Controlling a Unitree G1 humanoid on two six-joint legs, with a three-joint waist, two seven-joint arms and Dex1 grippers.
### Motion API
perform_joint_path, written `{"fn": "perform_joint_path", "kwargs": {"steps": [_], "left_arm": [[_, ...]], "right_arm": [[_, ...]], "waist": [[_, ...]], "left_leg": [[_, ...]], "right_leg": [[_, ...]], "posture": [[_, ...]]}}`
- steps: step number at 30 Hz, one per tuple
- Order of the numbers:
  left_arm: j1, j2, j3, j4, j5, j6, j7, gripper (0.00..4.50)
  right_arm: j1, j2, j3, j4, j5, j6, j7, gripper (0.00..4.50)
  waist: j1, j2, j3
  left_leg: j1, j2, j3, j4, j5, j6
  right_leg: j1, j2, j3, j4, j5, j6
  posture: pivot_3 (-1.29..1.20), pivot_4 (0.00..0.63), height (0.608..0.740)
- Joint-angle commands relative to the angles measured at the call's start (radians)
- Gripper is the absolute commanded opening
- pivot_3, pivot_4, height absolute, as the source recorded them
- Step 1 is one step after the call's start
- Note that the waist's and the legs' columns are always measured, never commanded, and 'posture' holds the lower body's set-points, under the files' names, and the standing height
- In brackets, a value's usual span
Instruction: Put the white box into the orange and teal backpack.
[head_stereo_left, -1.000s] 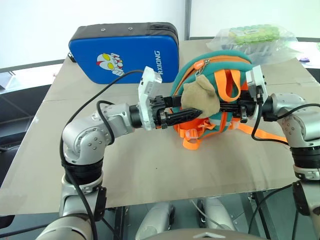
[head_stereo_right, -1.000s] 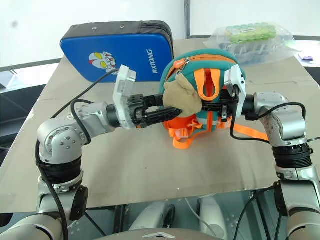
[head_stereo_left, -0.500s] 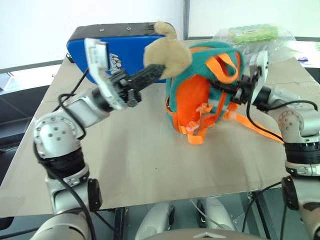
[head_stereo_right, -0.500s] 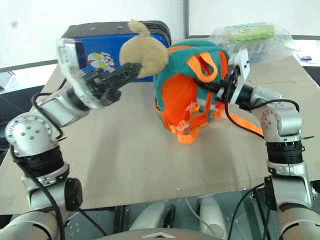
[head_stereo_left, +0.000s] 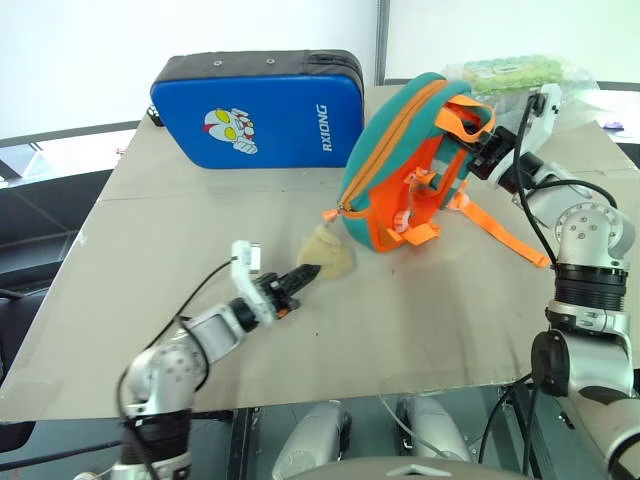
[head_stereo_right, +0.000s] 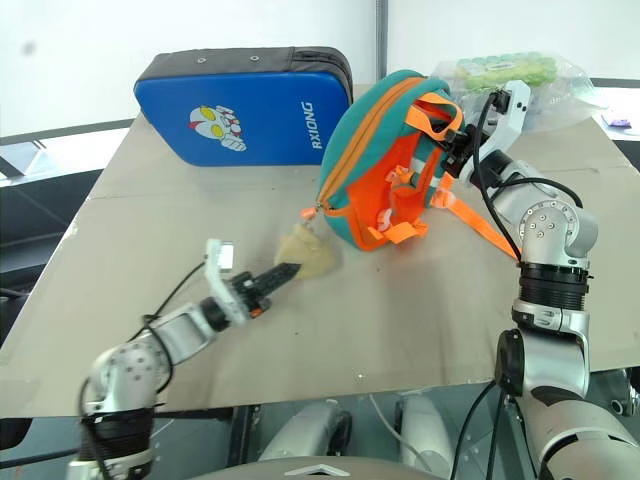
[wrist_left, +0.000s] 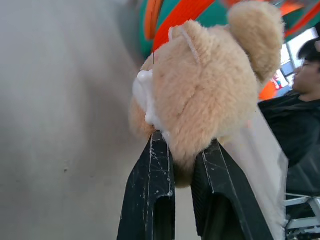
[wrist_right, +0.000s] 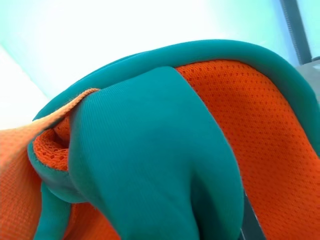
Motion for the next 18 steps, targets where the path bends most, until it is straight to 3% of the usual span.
{"fn": "perform_joint_path", "kwargs": {"steps": [1, 5, 9, 10, 12, 14, 15, 18], "left_arm": [[-0.061, -0.024, -0.042, 0.101, 0.163, -0.084, 0.068, 0.01], [-0.209, -0.053, -0.062, 0.126, 0.236, -0.214, 0.010, 0.01], [-0.231, -0.001, -0.093, 0.097, 0.303, -0.252, -0.064, 0.01], [-0.224, 0.015, -0.098, 0.084, 0.318, -0.267, -0.088, 0.93], [-0.207, 0.041, -0.093, 0.051, 0.316, -0.268, -0.125, 1.80], [-0.183, 0.068, -0.074, 0.012, 0.304, -0.254, -0.151, 2.25], [-0.165, 0.086, -0.056, -0.017, 0.289, -0.244, -0.162, 2.85], [-0.113, 0.136, -0.006, -0.091, 0.258, -0.226, -0.189, 3.80]], "right_arm": [[-0.009, -0.069, -0.096, -0.066, -0.020, -0.064, -0.038, 0.00], [0.083, -0.138, 0.045, -0.201, -0.137, -0.108, 0.056, 0.00], [0.178, -0.172, 0.152, -0.303, -0.191, -0.122, 0.136, 0.00], [0.193, -0.168, 0.159, -0.320, -0.193, -0.118, 0.136, 0.72], [0.223, -0.179, 0.175, -0.360, -0.204, -0.109, 0.148, 1.55], [0.244, -0.200, 0.173, -0.399, -0.203, -0.095, 0.160, 2.10], [0.262, -0.232, 0.171, -0.426, -0.200, -0.080, 0.186, 2.67], [0.335, -0.344, 0.151, -0.500, -0.171, -0.048, 0.294, 3.76]], "waist": [[0.006, 0.000, 0.000], [0.011, -0.001, 0.000], [-0.007, -0.001, 0.000], [-0.013, -0.001, 0.000], [-0.018, -0.001, 0.000], [-0.018, -0.001, 0.000], [-0.017, -0.001, 0.000], [-0.011, -0.001, 0.000]], "left_leg": [[0.000, 0.000, 0.000, 0.000, 0.000, 0.000], [-0.002, 0.000, -0.001, 0.000, 0.000, 0.000], [-0.003, 0.000, 0.000, -0.002, 0.000, 0.000], [-0.002, 0.001, 0.001, -0.005, 0.000, 0.000], [-0.003, 0.001, 0.002, -0.007, 0.000, 0.000], [-0.003, 0.001, 0.003, -0.007, 0.000, 0.000], [-0.003, 0.001, 0.003, -0.008, 0.000, 0.000], [-0.004, 0.001, 0.003, -0.008, 0.000, 0.000]], "right_leg": [[0.000, 0.000, 0.000, 0.000, 0.000, 0.000], [-0.001, 0.000, -0.001, 0.000, 0.000, 0.000], [-0.003, 0.001, 0.001, -0.002, 0.000, 0.000], [-0.004, 0.001, 0.002, -0.002, 0.000, 0.000], [-0.007, 0.001, 0.004, -0.001, 0.000, 0.000], [-0.008, 0.001, 0.005, 0.000, 0.000, 0.000], [-0.008, 0.001, 0.005, -0.001, 0.000, 0.000], [-0.008, 0.001, 0.004, -0.002, 0.000, 0.000]], "posture": [[0.00, 0.150, 0.739], [0.00, 0.150, 0.739], [0.00, 0.150, 0.739], [0.00, 0.150, 0.739], [0.00, 0.150, 0.739], [0.00, 0.150, 0.739], [0.00, 0.150, 0.739], [0.00, 0.150, 0.739]]}}
